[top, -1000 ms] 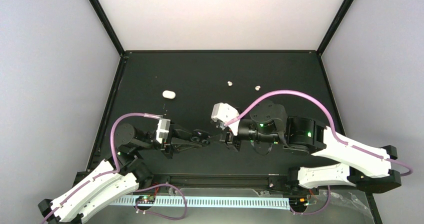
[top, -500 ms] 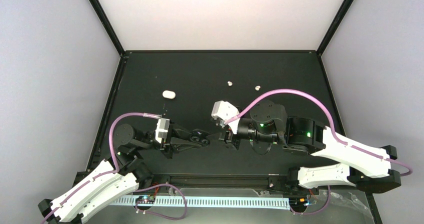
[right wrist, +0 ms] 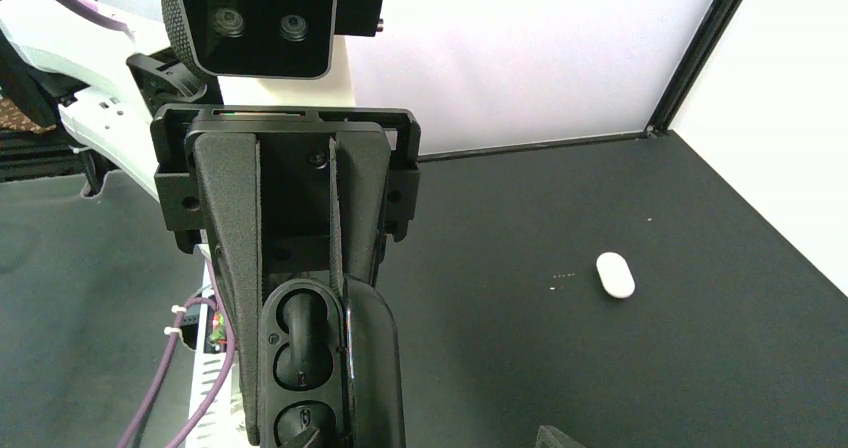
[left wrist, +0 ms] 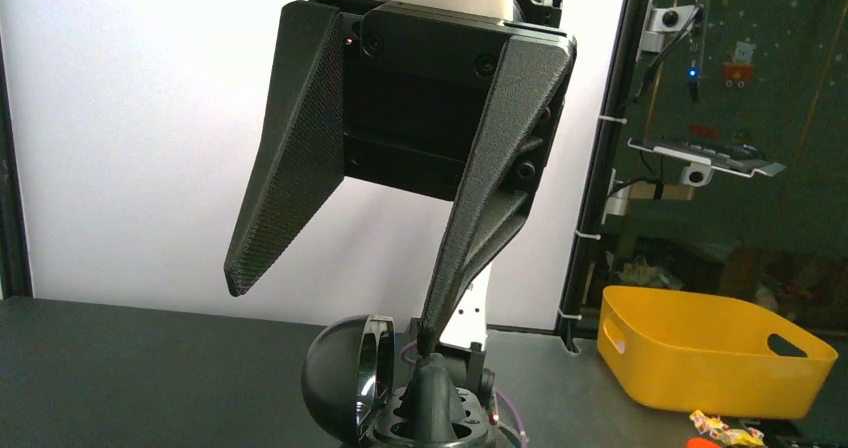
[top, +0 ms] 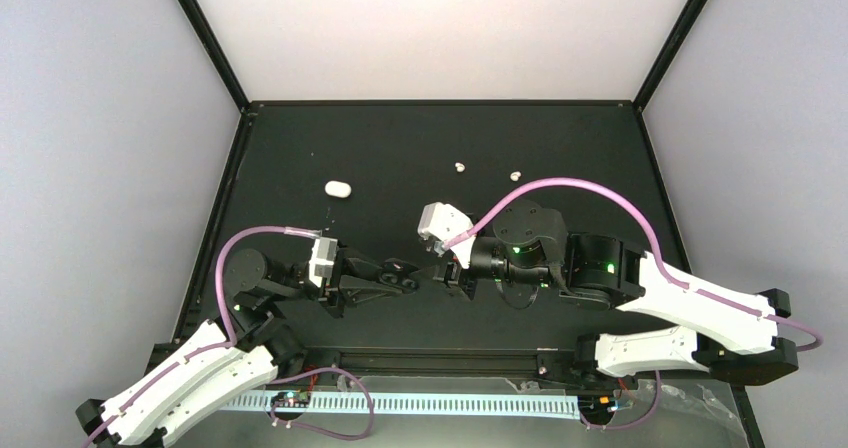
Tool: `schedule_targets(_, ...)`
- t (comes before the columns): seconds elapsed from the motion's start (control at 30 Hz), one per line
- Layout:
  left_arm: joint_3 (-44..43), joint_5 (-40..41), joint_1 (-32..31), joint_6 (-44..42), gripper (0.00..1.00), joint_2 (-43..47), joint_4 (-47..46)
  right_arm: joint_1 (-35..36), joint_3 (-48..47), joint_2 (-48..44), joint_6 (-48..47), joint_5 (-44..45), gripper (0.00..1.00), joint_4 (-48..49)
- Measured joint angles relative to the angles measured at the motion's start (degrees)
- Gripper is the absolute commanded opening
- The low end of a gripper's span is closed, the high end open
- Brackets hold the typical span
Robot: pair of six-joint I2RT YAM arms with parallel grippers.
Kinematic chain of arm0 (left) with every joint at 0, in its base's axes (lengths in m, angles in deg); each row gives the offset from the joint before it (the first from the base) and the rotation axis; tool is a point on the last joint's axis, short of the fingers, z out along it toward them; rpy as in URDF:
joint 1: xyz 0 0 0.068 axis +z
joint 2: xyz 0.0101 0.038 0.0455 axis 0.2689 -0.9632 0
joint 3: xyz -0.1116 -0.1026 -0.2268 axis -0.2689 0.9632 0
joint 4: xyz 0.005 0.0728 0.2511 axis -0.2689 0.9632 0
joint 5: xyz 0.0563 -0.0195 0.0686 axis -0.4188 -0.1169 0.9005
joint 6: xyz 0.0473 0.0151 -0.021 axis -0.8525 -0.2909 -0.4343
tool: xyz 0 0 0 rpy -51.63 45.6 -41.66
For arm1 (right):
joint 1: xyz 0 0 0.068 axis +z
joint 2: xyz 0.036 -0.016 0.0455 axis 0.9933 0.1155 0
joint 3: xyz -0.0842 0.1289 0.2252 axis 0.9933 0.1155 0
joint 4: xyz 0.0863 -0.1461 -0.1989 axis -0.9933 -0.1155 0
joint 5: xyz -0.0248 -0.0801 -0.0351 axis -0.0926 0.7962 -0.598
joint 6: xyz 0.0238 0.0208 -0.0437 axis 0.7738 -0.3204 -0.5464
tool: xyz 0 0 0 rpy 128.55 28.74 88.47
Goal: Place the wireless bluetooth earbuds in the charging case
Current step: Place the earbud in the charging case, then close the charging case.
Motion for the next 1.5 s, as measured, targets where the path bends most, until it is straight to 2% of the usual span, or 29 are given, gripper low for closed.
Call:
schedule_targets(0.8,0.0,-0.33,-0.07,-0.02,0.02,0.26,0.24,0.0,0.0,-0.33,0.24,-2.21,0.57,0.15)
schedule_targets(1.17,0.0,-0.31,-0.07,-0.02,0.02,0.26,0.17,-0.7,0.9,-4.5,2.82,5.25,0.58,4.85)
schedule_targets(1.5,0.0,-0.31,-0.07,-0.02,0.02,0.26,0.15,-1.95,0.94,1.07,4.7,9.22,0.58,2.51)
